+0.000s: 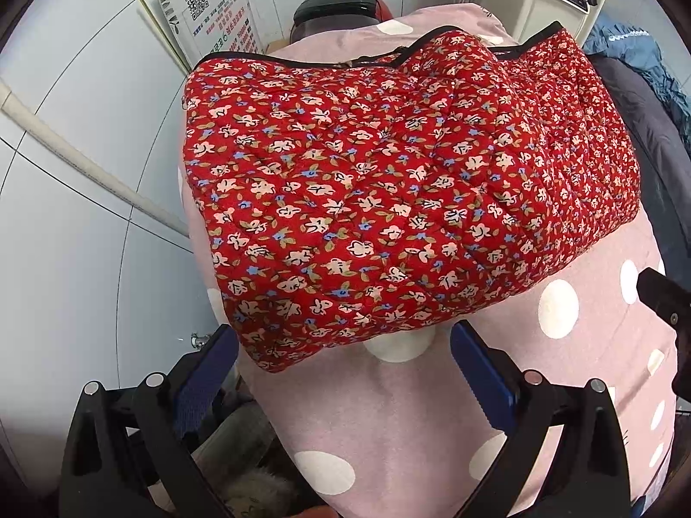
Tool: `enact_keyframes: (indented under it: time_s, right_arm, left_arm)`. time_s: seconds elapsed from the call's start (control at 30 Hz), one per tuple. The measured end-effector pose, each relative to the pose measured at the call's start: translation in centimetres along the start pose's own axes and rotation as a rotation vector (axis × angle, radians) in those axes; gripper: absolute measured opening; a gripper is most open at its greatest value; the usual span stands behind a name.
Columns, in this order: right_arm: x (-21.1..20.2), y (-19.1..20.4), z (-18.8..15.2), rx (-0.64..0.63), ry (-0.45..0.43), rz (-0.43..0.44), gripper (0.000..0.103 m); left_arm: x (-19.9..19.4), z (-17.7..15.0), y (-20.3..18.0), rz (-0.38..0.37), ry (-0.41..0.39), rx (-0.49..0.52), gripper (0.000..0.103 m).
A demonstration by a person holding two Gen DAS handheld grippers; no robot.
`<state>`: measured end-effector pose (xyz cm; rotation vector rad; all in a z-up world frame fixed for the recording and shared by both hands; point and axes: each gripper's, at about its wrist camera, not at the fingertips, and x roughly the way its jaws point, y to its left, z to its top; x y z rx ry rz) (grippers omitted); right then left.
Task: Fold large clothes
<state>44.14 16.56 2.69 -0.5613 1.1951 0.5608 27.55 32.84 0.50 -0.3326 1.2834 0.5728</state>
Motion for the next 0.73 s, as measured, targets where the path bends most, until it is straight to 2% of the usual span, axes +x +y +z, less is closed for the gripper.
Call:
enact_keyframes:
  time_s: [0.13, 0.3, 0.53, 0.73]
  right_arm:
    - [0.06, 0.04, 0.01, 0.003, 0.002, 0.001, 0.091]
    - [0.11, 0.06, -0.01, 0.003, 0.003, 0.0, 0.091]
    - [-0.03, -0.01, -0.03, 0.004, 0.0, 0.0, 0.091]
    - [-0.2, 0.07, -0.06, 0.003, -0.003, 0.003, 0.091]
  left_arm:
    - [0.02, -0.04, -0.02, -0.002, -0.001, 0.007, 0.097]
    - [-0.48, -0.28, -0.53, 0.006, -0.04, 0.045, 0.097]
    - [-0.32, -0.14, -0.65, -0.015, -0.005, 0.03, 0.097]
    - [-0.29, -0.29, -0.56, -0.002, -0.004, 0.04, 0.096]
